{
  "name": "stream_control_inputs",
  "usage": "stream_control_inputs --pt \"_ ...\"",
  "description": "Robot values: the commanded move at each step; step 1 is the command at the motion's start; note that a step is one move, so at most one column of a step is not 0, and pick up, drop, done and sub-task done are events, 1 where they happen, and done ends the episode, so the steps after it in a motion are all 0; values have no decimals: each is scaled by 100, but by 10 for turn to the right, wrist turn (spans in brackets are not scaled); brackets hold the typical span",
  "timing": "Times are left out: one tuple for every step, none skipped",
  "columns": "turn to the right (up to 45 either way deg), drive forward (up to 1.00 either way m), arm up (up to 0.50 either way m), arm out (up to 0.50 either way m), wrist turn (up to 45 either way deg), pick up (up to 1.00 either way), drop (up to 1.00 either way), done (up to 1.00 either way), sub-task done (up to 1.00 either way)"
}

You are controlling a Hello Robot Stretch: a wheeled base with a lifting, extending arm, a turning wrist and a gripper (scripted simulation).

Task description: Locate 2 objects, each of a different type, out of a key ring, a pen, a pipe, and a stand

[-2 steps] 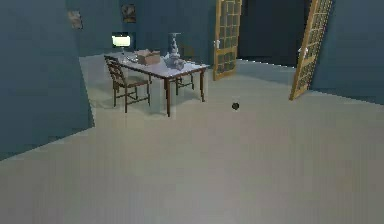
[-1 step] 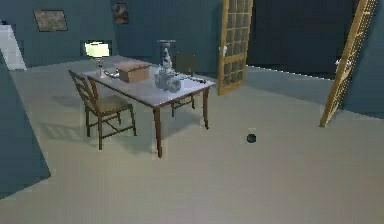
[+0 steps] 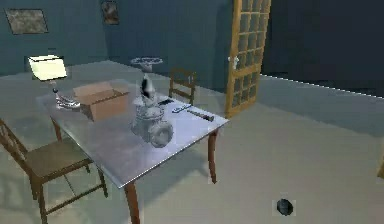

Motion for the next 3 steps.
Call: stream_control_inputs --pt "0 35 0 0 0 0 0 0 0" --pt "-150 0 0 0 0 0 0 0 0" --pt "0 0 0 0 0 0 0 0 100"
